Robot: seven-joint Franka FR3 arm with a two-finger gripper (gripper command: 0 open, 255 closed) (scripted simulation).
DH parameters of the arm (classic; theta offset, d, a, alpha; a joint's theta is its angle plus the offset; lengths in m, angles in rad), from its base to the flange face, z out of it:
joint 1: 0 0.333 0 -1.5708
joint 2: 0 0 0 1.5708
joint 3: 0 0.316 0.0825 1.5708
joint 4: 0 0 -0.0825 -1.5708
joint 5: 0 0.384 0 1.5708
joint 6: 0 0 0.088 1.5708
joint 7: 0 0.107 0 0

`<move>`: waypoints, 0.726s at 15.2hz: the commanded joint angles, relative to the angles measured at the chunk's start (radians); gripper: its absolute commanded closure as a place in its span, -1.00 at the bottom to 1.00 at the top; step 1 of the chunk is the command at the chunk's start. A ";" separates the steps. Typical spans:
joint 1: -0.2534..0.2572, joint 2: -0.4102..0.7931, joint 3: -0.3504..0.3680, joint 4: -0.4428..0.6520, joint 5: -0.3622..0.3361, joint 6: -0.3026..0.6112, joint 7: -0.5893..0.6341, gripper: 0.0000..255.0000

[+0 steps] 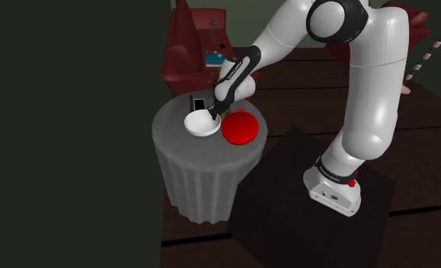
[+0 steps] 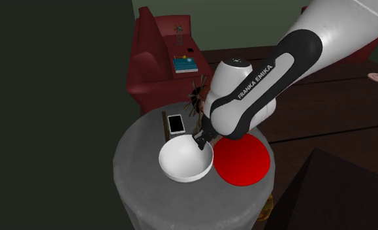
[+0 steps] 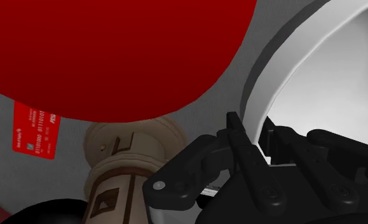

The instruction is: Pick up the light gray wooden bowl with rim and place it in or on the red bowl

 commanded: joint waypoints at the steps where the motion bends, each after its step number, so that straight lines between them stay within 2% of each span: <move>1: 0.005 -0.030 -0.006 -0.011 -0.005 -0.019 0.006 1.00; 11: 0.026 -0.155 -0.035 -0.025 -0.039 -0.130 0.042 1.00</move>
